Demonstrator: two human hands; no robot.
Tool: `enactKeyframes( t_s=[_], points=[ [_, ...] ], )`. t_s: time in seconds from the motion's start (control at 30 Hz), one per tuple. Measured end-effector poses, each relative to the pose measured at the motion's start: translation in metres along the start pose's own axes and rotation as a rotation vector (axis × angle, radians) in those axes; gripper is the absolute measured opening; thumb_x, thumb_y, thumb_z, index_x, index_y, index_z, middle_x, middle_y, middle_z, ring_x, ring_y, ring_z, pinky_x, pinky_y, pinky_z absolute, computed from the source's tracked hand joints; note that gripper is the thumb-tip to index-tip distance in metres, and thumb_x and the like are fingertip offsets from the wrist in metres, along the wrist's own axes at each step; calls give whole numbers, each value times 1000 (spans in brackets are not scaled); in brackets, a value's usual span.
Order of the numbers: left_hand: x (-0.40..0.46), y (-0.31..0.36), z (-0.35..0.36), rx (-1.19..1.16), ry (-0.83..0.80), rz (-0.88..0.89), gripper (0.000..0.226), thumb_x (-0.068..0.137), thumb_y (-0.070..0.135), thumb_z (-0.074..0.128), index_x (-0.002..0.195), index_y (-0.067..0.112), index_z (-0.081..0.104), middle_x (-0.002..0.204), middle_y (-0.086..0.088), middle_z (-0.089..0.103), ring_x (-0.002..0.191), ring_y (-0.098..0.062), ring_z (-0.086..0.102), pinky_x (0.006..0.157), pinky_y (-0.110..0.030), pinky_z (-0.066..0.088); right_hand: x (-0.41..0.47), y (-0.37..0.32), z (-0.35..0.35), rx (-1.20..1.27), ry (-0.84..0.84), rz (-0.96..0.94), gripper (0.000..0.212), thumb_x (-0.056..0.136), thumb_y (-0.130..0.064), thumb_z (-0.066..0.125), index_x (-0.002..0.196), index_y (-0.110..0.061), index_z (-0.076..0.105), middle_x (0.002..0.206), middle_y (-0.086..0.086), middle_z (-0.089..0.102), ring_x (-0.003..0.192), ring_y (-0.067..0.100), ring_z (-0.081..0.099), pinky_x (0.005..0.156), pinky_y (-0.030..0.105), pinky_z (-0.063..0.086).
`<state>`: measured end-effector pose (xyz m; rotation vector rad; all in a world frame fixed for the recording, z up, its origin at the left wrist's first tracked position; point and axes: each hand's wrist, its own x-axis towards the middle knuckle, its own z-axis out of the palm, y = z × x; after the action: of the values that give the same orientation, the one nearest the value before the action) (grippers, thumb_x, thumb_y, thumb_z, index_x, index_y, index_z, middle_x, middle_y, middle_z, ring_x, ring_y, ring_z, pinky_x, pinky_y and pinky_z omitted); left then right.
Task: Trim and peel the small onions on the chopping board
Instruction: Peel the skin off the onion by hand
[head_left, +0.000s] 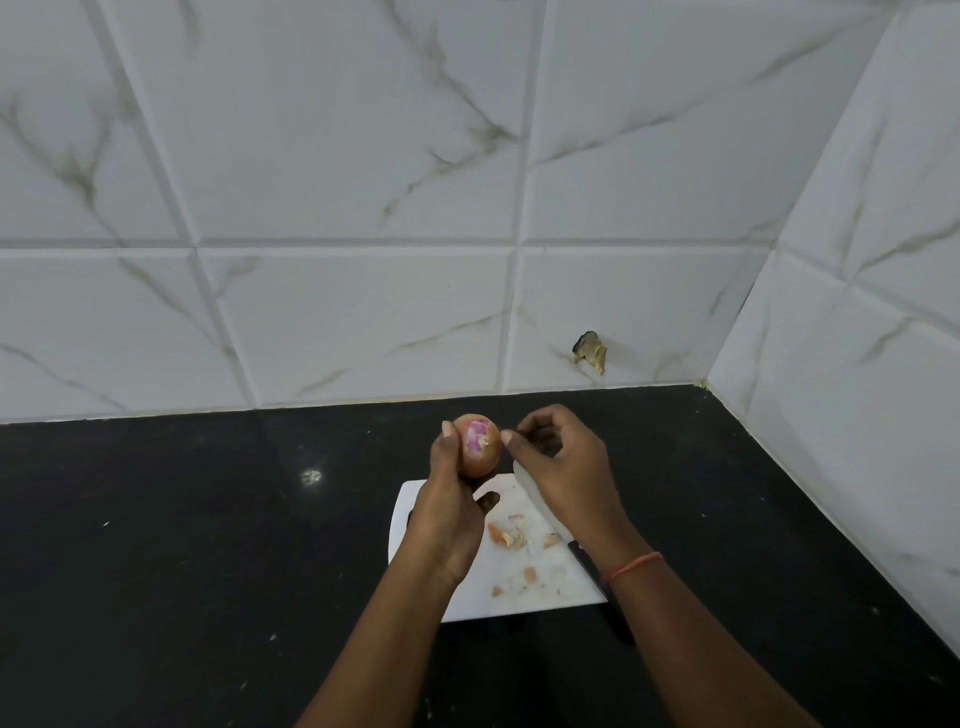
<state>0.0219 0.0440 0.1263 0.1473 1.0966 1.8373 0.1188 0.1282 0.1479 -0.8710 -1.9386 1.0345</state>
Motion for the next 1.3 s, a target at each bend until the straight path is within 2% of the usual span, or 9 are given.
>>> enactKeyframes(
  t_s=[0.07,0.2,0.3,0.53,0.83,0.93,1.03,1.17,1.3],
  points=[
    [-3,0,1,33,-49,57,58,90,53,54,139,21,54,129,-10,67,108,-18,67,83,-31,48,-2,-4,4,77,-92,68,18,84,-27,75,97,-18,66,89,-7,69,85,7,66,69,16,54],
    [-5,10,-1,-67,-131,50,38,95,10,56,132,22,55,127,-16,61,89,-21,72,82,-32,52,-1,-1,3,54,-57,31,17,83,-26,76,95,-15,71,86,-5,72,83,8,69,73,24,59],
    [-4,12,-4,-128,-149,5,37,95,-3,49,124,20,52,131,-24,56,101,-32,68,94,-42,54,-1,-4,0,-19,-52,-9,13,82,-22,76,92,-13,74,84,-5,72,80,5,68,72,19,57],
    [-6,9,-3,-133,-161,41,34,96,-6,46,117,21,47,122,-22,61,107,-33,63,90,-40,54,-4,-5,4,-103,-61,-107,16,81,-25,78,94,-15,75,84,-6,72,78,2,67,69,10,53],
    [-7,12,-4,-43,-209,64,28,99,2,51,117,23,47,111,-17,64,95,-27,68,90,-42,54,5,-13,1,-442,-196,-271,15,91,-35,64,88,-21,60,90,-7,58,76,7,57,65,23,52],
    [-5,11,-6,-53,-198,50,26,98,3,50,115,23,49,108,-17,66,91,-27,68,101,-51,47,7,-12,-2,-472,-255,-284,19,92,-42,59,89,-24,54,91,-10,54,77,7,56,64,21,49],
    [-2,11,-9,-85,-171,35,29,96,-1,42,113,21,51,105,-18,66,87,-29,67,97,-50,47,5,-7,1,-353,-251,-238,9,92,-29,61,92,-21,56,93,-9,54,80,7,57,67,21,51],
    [-2,12,-12,-34,-145,28,32,92,-2,37,113,17,51,109,-19,62,79,-27,66,70,-38,50,-1,-2,7,-93,-233,-22,4,93,-19,58,96,-16,60,93,-1,62,86,11,62,67,17,53],
    [-1,11,-16,-31,-134,10,34,88,-3,35,114,14,51,114,-24,60,89,-37,64,64,-36,50,2,-3,4,84,-222,122,8,96,-15,55,99,-13,63,89,0,65,83,12,65,64,15,54]
  ],
)
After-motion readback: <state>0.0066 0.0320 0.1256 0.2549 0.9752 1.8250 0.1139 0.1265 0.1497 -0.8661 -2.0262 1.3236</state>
